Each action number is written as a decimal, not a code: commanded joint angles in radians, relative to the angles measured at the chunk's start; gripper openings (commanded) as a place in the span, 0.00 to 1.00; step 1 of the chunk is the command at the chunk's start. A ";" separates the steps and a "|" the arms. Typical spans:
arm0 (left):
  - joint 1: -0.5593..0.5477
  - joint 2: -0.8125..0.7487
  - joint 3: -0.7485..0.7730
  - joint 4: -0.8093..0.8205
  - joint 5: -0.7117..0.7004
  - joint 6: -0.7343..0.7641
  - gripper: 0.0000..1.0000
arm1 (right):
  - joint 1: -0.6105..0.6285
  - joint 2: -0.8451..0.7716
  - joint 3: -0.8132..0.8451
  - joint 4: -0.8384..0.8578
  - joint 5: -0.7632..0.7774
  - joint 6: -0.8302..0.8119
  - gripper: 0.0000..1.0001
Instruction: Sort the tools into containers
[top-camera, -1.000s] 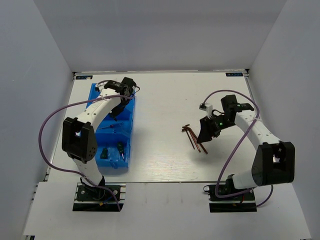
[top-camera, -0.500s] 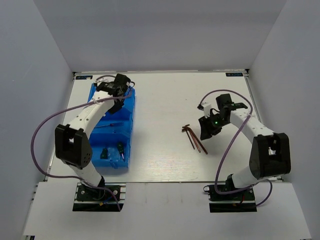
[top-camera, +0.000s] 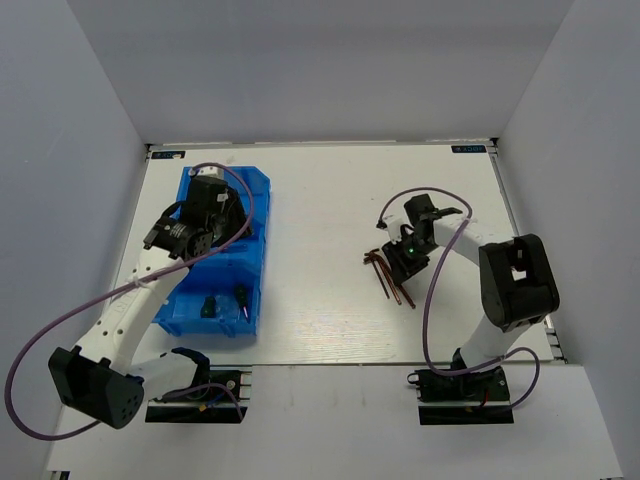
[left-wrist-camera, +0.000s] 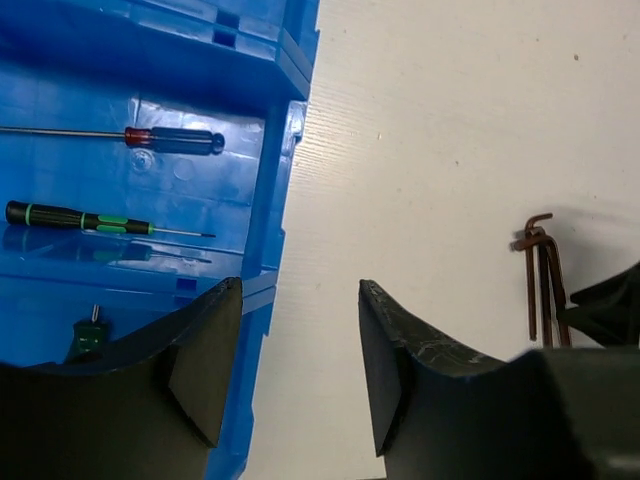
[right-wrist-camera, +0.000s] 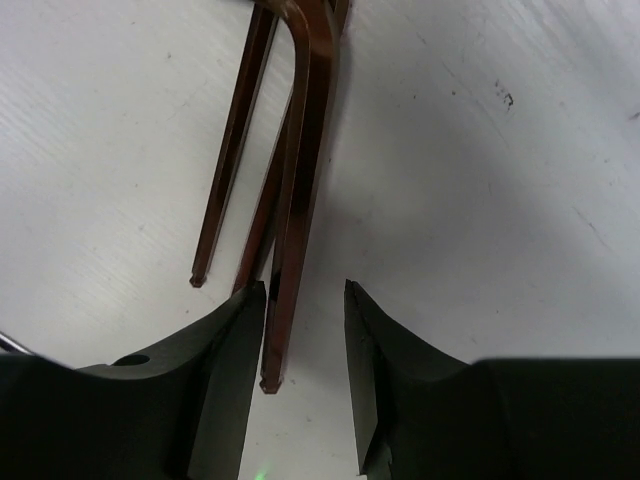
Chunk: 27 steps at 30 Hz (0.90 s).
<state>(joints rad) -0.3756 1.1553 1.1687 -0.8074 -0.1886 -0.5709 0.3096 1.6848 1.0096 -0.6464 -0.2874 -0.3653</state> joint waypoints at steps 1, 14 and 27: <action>0.000 -0.040 -0.023 -0.004 0.057 0.023 0.61 | 0.028 0.022 0.012 0.054 0.069 0.029 0.43; 0.000 -0.071 -0.023 -0.022 0.086 0.002 0.61 | 0.174 0.128 0.047 0.137 0.375 0.118 0.20; 0.000 -0.120 -0.023 0.036 0.155 0.002 0.61 | 0.166 0.021 0.319 -0.028 0.046 0.092 0.00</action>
<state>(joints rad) -0.3756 1.0687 1.1519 -0.8066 -0.0834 -0.5758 0.4797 1.7584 1.1442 -0.6086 -0.0109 -0.2424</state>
